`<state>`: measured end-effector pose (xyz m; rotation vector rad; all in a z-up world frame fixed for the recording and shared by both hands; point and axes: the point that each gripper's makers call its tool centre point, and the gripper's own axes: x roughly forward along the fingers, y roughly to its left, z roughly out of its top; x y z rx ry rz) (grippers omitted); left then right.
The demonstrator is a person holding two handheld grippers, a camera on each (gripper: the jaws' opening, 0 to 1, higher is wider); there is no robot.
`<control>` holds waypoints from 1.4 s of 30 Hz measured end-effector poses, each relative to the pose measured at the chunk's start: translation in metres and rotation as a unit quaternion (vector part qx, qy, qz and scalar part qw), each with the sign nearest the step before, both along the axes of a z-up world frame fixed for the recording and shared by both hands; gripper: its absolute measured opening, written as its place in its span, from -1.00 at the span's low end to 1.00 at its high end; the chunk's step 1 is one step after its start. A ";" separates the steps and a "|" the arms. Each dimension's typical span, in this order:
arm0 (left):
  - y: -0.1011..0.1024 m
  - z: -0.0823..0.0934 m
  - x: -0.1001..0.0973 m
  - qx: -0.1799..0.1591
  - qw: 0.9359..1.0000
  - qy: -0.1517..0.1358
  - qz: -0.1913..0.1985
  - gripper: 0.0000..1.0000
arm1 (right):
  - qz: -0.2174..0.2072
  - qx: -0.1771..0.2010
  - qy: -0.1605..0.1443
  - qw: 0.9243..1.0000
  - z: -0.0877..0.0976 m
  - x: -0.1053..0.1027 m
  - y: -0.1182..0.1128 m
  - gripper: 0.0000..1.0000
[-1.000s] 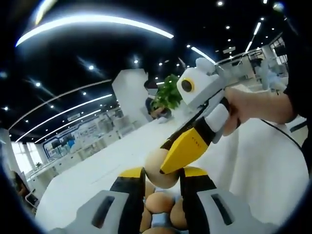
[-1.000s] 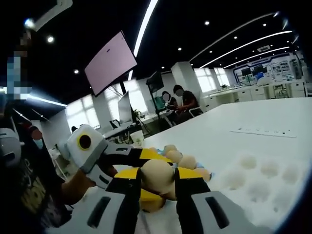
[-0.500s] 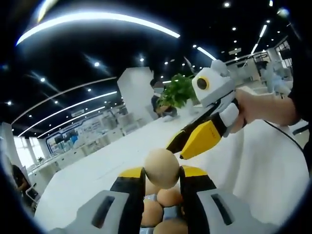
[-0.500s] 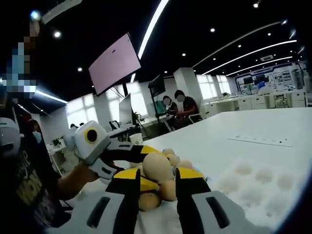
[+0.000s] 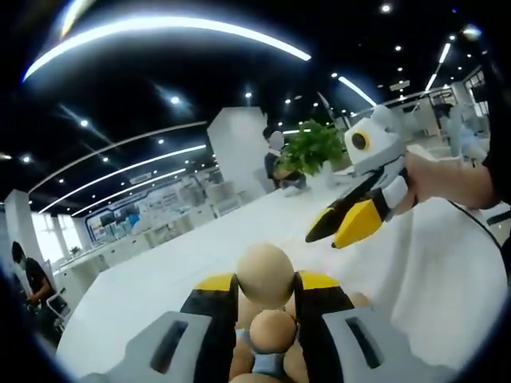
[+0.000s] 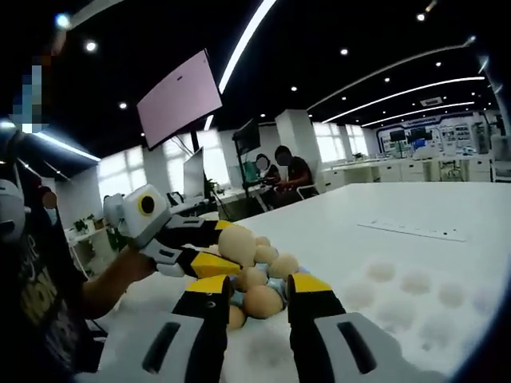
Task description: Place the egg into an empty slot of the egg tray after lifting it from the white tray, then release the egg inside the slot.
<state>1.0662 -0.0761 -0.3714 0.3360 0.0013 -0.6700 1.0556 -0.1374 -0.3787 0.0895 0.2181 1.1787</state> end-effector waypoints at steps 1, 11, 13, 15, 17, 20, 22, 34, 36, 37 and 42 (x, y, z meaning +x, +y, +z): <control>0.002 0.000 0.000 -0.001 1.000 0.001 0.002 -0.45 | -0.001 -0.002 -0.001 1.000 -0.001 0.000 0.000 -0.40; 0.037 0.003 0.007 -0.017 0.999 0.005 0.039 -0.45 | -0.003 0.004 0.005 1.000 -0.003 0.000 -0.003 -0.40; 0.047 0.005 0.008 -0.025 0.999 0.005 0.048 -0.45 | -0.004 0.006 0.008 1.000 -0.004 0.000 -0.003 -0.40; 0.056 0.005 0.010 -0.027 0.998 0.006 0.058 -0.45 | -0.005 0.004 0.008 1.000 -0.005 0.000 -0.004 -0.40; 0.066 0.005 0.013 -0.027 0.997 0.006 0.069 -0.45 | -0.005 0.004 0.008 1.000 -0.006 -0.001 -0.004 -0.40; 0.081 0.005 0.017 -0.045 0.995 0.012 0.085 -0.45 | -0.004 0.005 0.009 1.000 -0.006 -0.002 -0.003 -0.40; 0.088 0.002 0.020 -0.052 0.994 0.018 0.099 -0.45 | -0.001 0.009 0.014 1.000 -0.006 -0.003 -0.003 -0.39; 0.115 -0.009 0.031 -0.068 0.988 0.032 0.137 -0.45 | -0.003 0.008 0.016 1.000 -0.008 -0.004 -0.004 -0.39; 0.118 -0.012 0.034 -0.070 0.987 0.036 0.141 -0.45 | -0.003 0.007 0.016 1.000 -0.008 -0.004 -0.004 -0.39; 0.119 -0.013 0.034 -0.071 0.987 0.038 0.141 -0.45 | -0.004 0.007 0.016 1.000 -0.009 -0.004 -0.004 -0.39; 0.129 -0.017 0.040 -0.083 0.982 0.045 0.162 -0.45 | -0.005 0.008 0.017 1.000 -0.008 -0.004 -0.005 -0.39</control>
